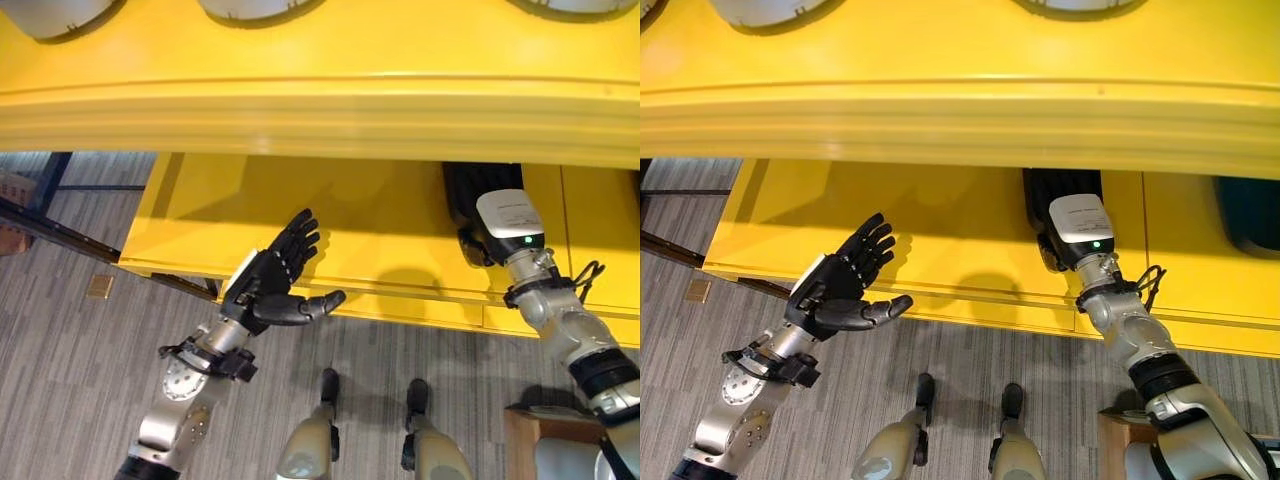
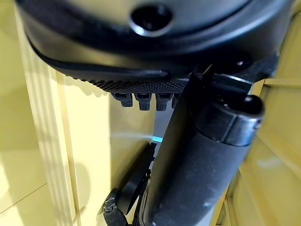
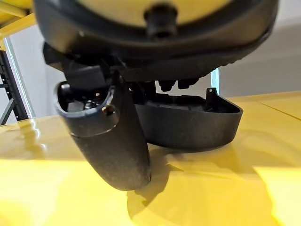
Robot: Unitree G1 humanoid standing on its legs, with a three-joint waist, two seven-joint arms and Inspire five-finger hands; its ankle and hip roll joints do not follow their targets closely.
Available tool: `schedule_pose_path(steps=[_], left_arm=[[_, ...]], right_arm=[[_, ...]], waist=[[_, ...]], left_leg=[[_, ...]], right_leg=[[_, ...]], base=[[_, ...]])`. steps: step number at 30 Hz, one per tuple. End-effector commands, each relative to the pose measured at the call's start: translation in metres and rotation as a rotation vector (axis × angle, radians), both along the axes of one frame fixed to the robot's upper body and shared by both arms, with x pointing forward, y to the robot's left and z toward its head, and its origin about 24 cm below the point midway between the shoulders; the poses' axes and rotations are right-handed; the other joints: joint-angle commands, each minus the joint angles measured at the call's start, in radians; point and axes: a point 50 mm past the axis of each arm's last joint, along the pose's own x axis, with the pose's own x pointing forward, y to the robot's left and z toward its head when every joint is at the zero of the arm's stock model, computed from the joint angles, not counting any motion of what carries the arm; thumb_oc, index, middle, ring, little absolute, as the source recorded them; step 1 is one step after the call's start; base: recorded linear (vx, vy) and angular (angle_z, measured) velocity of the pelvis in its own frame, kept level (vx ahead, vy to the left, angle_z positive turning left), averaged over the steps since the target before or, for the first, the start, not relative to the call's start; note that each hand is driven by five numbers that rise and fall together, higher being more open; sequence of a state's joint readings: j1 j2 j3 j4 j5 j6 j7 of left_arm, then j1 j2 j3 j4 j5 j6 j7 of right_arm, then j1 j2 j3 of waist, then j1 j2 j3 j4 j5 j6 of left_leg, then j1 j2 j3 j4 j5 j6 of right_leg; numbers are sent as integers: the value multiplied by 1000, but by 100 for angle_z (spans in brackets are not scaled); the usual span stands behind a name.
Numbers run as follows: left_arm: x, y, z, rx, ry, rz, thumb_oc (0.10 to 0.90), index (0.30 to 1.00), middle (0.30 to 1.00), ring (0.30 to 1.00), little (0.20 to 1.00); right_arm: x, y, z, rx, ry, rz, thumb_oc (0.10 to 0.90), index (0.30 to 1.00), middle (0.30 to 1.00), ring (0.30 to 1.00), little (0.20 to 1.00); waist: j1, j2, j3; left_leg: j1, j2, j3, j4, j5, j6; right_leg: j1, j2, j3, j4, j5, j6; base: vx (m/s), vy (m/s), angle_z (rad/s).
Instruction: Move parts from the plastic box to the shelf.
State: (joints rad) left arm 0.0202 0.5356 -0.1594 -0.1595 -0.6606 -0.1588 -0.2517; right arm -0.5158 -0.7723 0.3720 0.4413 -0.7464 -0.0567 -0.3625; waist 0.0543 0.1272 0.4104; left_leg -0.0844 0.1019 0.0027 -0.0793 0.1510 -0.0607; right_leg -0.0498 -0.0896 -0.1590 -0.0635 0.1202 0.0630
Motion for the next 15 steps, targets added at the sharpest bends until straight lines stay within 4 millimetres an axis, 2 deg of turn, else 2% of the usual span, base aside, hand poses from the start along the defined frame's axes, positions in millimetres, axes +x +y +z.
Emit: schedule_pose_path(steps=[1,15], left_arm=[[-8,-3,39,-47,-224,-33,900,1000,1000,1000,1000],[-9,-2,38,-41,-212,-27,900,1000,1000,1000,1000]], right_arm=[[-3,-18,33,-107,-98,-42,900,1000,1000,1000,1000],[-7,-5,42,-63,-67,32,900,1000,1000,1000,1000]], waist=[[-28,-51,-78],[-36,-62,-88]], left_leg=[[44,38,28,34,-70,-27],[52,38,30,41,-77,-25]], right_leg=[[-15,-27,19,165,-162,-9],[-6,-26,26,164,-164,-9]], base=[[0,0,0],[7,0,-2]])
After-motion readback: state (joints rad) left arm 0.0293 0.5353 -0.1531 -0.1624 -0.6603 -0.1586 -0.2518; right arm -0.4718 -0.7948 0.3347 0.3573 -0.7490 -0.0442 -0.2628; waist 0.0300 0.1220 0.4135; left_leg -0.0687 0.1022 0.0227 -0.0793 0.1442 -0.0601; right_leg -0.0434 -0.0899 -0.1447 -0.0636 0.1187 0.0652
